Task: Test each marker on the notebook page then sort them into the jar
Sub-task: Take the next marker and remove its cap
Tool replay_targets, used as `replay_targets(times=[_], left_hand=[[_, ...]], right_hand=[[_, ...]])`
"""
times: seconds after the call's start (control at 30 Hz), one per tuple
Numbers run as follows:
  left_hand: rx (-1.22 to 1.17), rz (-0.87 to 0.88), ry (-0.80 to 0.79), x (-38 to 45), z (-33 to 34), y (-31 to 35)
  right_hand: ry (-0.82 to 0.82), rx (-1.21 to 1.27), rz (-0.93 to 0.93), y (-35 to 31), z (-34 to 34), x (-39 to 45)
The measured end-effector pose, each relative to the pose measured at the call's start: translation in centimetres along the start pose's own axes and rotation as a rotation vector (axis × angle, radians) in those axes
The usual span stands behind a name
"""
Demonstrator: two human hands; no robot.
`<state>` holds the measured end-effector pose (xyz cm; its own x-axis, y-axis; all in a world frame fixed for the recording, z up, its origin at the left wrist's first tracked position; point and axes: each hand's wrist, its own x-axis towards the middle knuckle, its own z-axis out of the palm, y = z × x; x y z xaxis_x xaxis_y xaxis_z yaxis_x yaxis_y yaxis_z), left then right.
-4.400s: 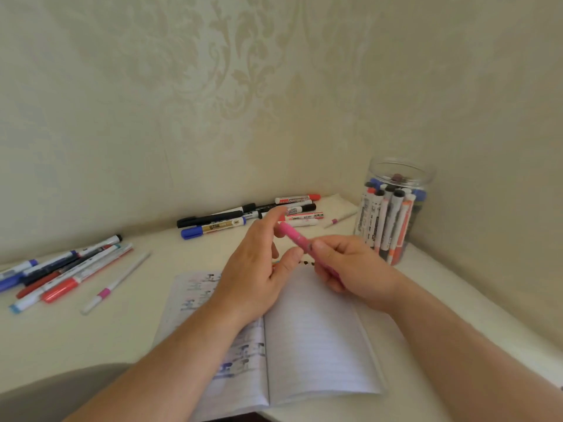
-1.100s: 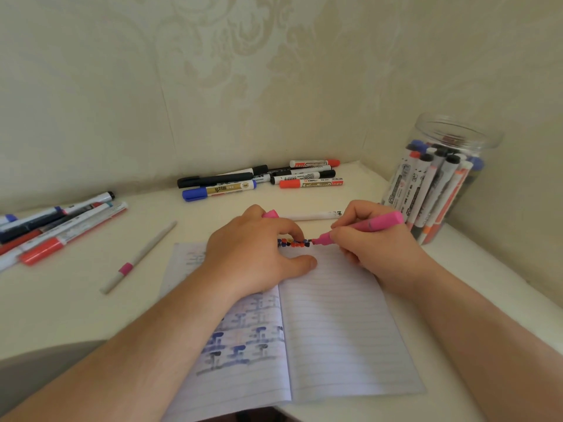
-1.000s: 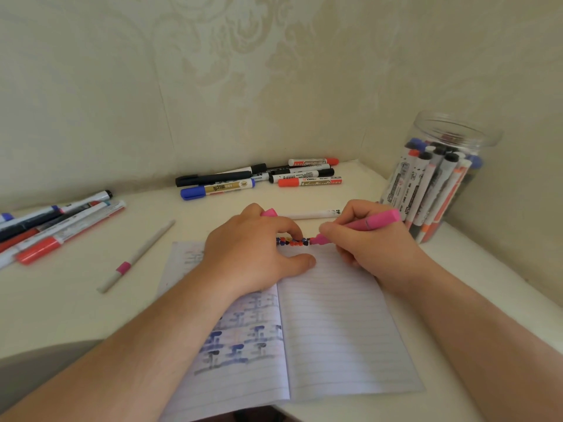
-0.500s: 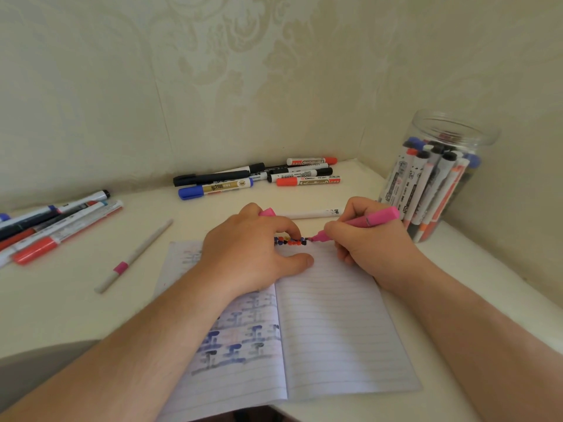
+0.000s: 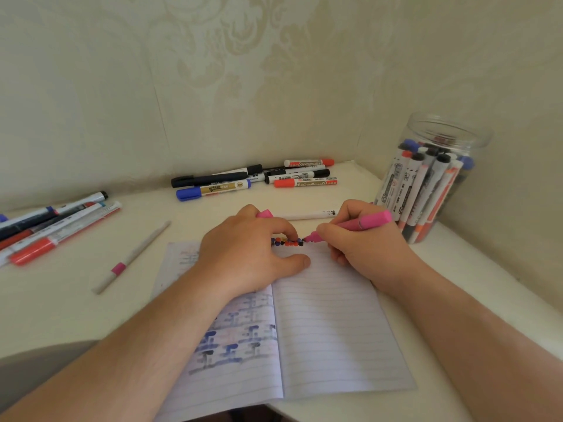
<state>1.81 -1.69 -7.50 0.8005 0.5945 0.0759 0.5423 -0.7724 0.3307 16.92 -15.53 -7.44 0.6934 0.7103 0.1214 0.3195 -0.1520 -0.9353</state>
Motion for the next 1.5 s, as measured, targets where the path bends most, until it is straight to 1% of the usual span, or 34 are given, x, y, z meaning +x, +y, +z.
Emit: replay_targets(times=[0.17, 0.33, 0.4, 0.47, 0.53, 0.6, 0.7, 0.77, 0.87, 1.03, 1.17, 1.23, 1.33, 1.43, 1.47, 1.5], left_hand=[[0.000, 0.001, 0.001, 0.0, 0.0, 0.0], [-0.004, 0.000, -0.002, -0.2, 0.0, 0.1], [-0.024, 0.030, 0.018, -0.4, -0.1, 0.0], [-0.170, 0.101, 0.079, -0.8, 0.0, 0.0], [-0.380, 0.131, 0.170, -0.8, 0.0, -0.2], [-0.478, 0.087, 0.203, -0.6, 0.0, -0.5], [-0.502, 0.068, 0.182, -0.3, -0.1, -1.2], [-0.474, 0.083, 0.176, -0.4, -0.1, -1.3], [-0.439, 0.106, 0.191, -0.3, -0.1, -1.2], [-0.466, 0.145, 0.186, -0.4, -0.1, -1.1], [-0.487, 0.118, 0.209, -0.4, -0.1, -1.1], [-0.506, 0.133, 0.222, -0.4, -0.1, -1.2], [-0.533, 0.176, 0.235, -0.5, -0.2, -1.2], [-0.584, 0.181, 0.261, -0.4, -0.1, -1.5], [-0.623, 0.175, 0.270, -0.4, -0.2, -1.6], [-0.661, 0.167, 0.272, -0.3, -0.2, -1.7]], right_hand=[[0.000, 0.033, 0.009, 0.0, -0.1, 0.0], [0.001, -0.005, 0.006, 0.0, 0.0, 0.0], [0.019, 0.100, 0.041, -0.2, -0.2, 0.2], [0.010, 0.304, 0.073, -0.2, -0.7, 0.3], [-0.073, 0.438, 0.070, -0.3, -1.4, 0.3], [-0.170, 0.523, 0.083, -0.6, -2.1, 0.1], [-0.247, 0.643, 0.127, -1.0, -2.8, 0.2], [-0.246, 0.691, 0.168, -0.9, -2.8, 0.4], [-0.230, 0.647, 0.168, -0.8, -2.4, 0.4], [-0.207, 0.567, 0.158, -0.8, -1.9, 0.5], [-0.156, 0.615, 0.206, -1.1, -2.1, 0.4], [-0.152, 0.607, 0.208, -1.1, -2.1, 0.4], [-0.175, 0.516, 0.155, -1.1, -1.8, 0.2], [-0.176, 0.471, 0.104, -0.7, -1.7, 0.3], [-0.171, 0.431, 0.076, -0.5, -1.7, 0.3], [-0.163, 0.335, 0.018, -0.2, -1.8, 0.2]])
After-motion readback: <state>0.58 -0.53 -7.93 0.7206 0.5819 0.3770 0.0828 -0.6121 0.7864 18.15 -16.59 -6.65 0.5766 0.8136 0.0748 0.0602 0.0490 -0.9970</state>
